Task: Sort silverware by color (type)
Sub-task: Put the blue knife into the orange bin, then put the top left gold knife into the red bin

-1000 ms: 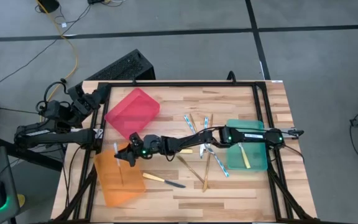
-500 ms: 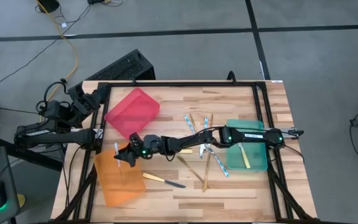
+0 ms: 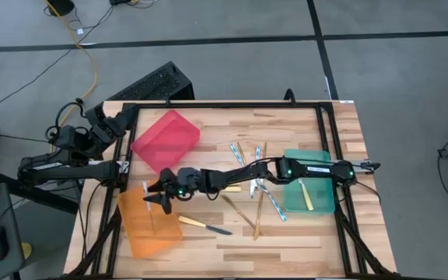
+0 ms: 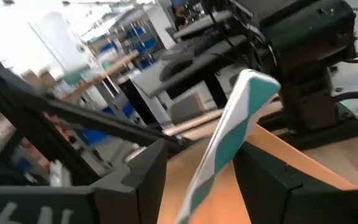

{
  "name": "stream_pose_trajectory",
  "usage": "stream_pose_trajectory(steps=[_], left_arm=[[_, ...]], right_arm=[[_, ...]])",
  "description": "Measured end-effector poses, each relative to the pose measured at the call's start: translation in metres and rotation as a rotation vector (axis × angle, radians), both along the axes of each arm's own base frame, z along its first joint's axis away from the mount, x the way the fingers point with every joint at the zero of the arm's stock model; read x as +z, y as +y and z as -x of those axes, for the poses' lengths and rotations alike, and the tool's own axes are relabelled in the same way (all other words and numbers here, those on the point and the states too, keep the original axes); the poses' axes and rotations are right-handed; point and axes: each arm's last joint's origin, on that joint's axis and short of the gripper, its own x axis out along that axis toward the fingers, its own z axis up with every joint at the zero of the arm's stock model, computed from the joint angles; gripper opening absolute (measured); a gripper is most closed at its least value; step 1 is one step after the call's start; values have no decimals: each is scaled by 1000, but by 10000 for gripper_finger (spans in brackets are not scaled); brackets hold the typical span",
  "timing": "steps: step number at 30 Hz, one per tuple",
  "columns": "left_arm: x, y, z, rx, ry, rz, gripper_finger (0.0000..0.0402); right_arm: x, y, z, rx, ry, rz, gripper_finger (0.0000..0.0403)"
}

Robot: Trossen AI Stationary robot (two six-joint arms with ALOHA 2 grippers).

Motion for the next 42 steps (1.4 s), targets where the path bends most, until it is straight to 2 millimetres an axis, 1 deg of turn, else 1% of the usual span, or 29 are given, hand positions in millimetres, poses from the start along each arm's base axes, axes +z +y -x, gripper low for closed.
stream_pose_trajectory(steps=[4, 9, 11, 17, 20, 26, 28, 31, 33, 36, 40, 42], left_arm=[[0, 0, 0, 0, 0, 0, 247], [0, 0, 0, 0, 0, 0, 247], [0, 0, 0, 0, 0, 0, 247], [0, 0, 0, -1, 0, 0, 247], [0, 0, 0, -1, 1, -1, 247], [-1, 0, 0, -2, 8, -1, 247], [-1, 0, 0, -2, 11, -1, 247], [-1, 0, -1, 4, 20, -12, 247], [-2, 0, -1, 8, 32, -18, 247], [-3, 0, -2, 9, 51, -18, 247], [-4, 0, -2, 9, 66, -15, 247], [-5, 0, -3, 5, 77, -16, 247]], right_arm=[[-4, -6, 0, -7, 21, 75, 207], [-4, -13, -1, -18, 21, 120, 207], [0, -16, 0, -20, 28, 156, 207], [14, -16, 3, -12, 64, 293, 207], [15, -16, 3, -25, 73, 348, 207], [16, -20, 5, -20, 135, 388, 207], [21, -20, 8, -12, 174, 405, 207], [29, -21, 10, -5, 181, 451, 207], [39, -21, 15, 6, 221, 469, 207], [47, -21, 17, 6, 224, 497, 207], [59, -24, 24, 11, 292, 508, 201], [67, -27, 31, -5, 365, 511, 196]])
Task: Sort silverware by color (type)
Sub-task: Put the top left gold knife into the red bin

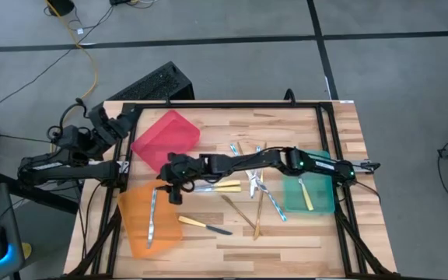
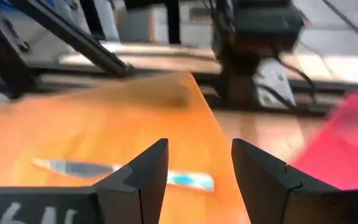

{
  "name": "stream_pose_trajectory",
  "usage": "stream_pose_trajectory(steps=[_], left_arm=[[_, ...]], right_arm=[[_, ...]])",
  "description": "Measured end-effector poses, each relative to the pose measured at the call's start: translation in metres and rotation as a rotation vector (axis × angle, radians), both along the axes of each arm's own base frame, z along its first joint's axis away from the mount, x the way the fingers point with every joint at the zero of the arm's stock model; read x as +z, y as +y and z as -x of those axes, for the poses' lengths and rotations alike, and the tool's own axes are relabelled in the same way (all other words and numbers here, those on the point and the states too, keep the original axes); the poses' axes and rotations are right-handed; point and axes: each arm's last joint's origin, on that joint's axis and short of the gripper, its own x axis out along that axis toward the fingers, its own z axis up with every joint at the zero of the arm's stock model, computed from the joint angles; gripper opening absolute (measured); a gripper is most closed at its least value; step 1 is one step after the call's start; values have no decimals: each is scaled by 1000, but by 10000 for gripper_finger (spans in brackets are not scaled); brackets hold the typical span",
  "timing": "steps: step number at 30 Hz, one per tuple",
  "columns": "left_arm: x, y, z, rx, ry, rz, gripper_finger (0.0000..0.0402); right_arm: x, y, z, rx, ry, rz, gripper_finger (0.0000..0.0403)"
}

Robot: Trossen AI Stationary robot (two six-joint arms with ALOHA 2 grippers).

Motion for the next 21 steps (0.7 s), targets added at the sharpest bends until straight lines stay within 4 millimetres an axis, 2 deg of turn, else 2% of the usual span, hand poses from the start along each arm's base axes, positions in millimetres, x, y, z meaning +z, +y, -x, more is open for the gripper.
stream_pose_trajectory(steps=[5, 17, 21], left_arm=[[-3, 0, -2, -19, 37, -14, 247], [-13, -1, -6, -32, 172, -41, 247], [-13, -1, -6, -58, 182, -50, 247]], right_arm=[[5, -4, 19, -67, 210, 47, 186], [-18, -7, 70, -116, 803, 186, 179], [-19, -7, 82, -98, 927, 218, 179]])
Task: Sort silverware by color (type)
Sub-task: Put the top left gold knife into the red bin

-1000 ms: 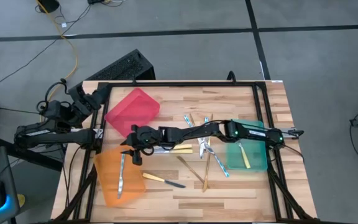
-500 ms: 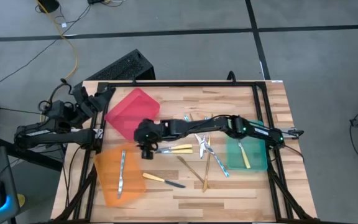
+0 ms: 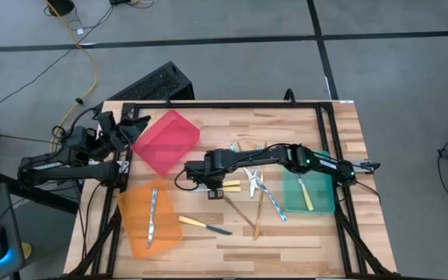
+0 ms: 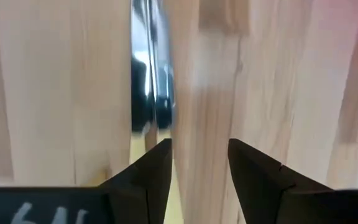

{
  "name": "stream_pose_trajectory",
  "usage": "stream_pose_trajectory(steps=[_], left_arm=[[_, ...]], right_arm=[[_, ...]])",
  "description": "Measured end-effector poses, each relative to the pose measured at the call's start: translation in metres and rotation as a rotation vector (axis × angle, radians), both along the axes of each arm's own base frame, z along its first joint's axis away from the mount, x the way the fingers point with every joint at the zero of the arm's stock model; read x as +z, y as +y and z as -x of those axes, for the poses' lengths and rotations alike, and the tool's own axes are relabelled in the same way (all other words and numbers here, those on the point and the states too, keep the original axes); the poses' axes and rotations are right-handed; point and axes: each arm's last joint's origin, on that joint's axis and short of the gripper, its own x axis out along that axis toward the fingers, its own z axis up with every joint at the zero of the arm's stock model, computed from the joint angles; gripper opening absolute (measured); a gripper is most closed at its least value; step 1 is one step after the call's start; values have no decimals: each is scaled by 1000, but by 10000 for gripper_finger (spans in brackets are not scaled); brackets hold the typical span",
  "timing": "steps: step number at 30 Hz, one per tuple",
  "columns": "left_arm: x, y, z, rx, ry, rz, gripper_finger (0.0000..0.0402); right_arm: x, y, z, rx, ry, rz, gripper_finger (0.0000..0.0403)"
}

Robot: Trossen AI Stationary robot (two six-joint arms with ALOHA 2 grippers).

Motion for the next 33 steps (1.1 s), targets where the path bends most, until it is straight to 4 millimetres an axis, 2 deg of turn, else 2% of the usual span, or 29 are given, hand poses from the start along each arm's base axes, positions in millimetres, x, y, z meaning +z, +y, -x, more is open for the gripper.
stream_pose_trajectory(steps=[7, 16, 20, 23, 28, 33], left_arm=[[0, -1, 0, -30, 16, -45, 247], [0, -1, 0, -26, 24, -58, 247], [0, -1, -1, -26, 25, -58, 247], [0, -1, -1, -30, 25, -59, 247], [0, -2, -1, -42, 27, -63, 247], [-2, -1, -1, -42, 50, -59, 247]], right_arm=[[25, 2, 23, 11, 110, 8, 179], [93, 0, 58, -12, 58, 11, 179], [127, -5, 81, -69, 1, 42, 179], [148, -7, 107, -112, -31, 72, 179], [158, -13, 164, -271, -90, 135, 179], [140, -17, 213, -436, -302, 77, 179]])
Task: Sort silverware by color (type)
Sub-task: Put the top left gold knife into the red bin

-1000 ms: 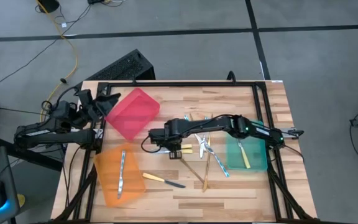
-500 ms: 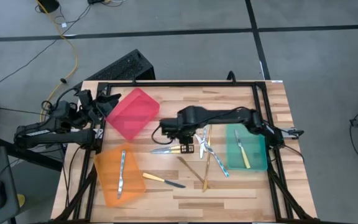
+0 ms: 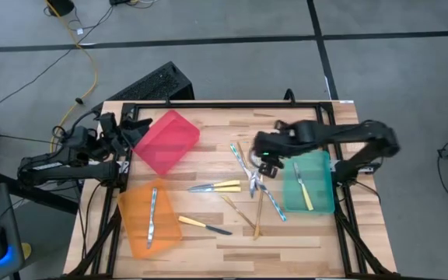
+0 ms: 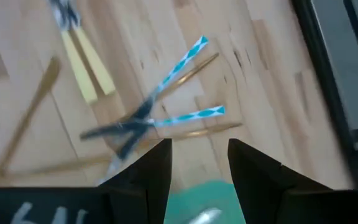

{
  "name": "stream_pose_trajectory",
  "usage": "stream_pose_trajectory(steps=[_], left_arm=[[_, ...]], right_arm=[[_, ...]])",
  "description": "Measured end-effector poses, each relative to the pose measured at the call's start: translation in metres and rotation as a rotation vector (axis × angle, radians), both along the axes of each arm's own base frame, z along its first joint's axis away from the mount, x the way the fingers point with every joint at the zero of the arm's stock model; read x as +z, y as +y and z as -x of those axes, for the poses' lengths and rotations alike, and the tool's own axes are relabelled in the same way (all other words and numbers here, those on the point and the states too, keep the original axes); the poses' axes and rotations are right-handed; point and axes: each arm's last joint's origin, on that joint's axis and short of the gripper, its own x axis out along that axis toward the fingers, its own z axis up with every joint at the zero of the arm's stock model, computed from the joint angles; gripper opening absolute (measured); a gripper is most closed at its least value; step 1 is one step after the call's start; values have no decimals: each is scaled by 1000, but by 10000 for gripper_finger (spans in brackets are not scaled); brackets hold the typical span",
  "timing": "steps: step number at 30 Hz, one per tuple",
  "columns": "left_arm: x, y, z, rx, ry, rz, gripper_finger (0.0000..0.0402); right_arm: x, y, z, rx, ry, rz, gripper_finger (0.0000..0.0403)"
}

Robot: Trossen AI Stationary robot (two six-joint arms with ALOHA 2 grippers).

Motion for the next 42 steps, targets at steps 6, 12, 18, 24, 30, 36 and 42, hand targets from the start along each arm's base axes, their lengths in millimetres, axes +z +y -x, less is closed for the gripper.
stream_pose_trajectory(steps=[6, 12, 18, 24, 30, 36, 42], left_arm=[[-3, 0, -1, 11, 34, 8, 247], [-5, 1, -1, 39, 50, 18, 247], [-5, 2, 0, 66, 50, 25, 247], [-5, 2, 0, 65, 49, 30, 247], [-5, 2, 0, 69, 48, 32, 247], [-5, 3, 0, 84, 45, 40, 247], [-5, 3, 0, 88, 43, 45, 247]], right_arm=[[-47, -4, 21, -140, -259, -54, 179], [-97, -9, 10, -183, -314, 1, 179], [-129, -36, -16, -329, -313, 81, 179], [-162, -57, -30, -410, -275, 0, 179], [-183, -58, -42, -420, -280, -33, 179], [-197, -56, -51, -408, -297, -59, 179], [-205, -58, -56, -421, -313, -69, 179]])
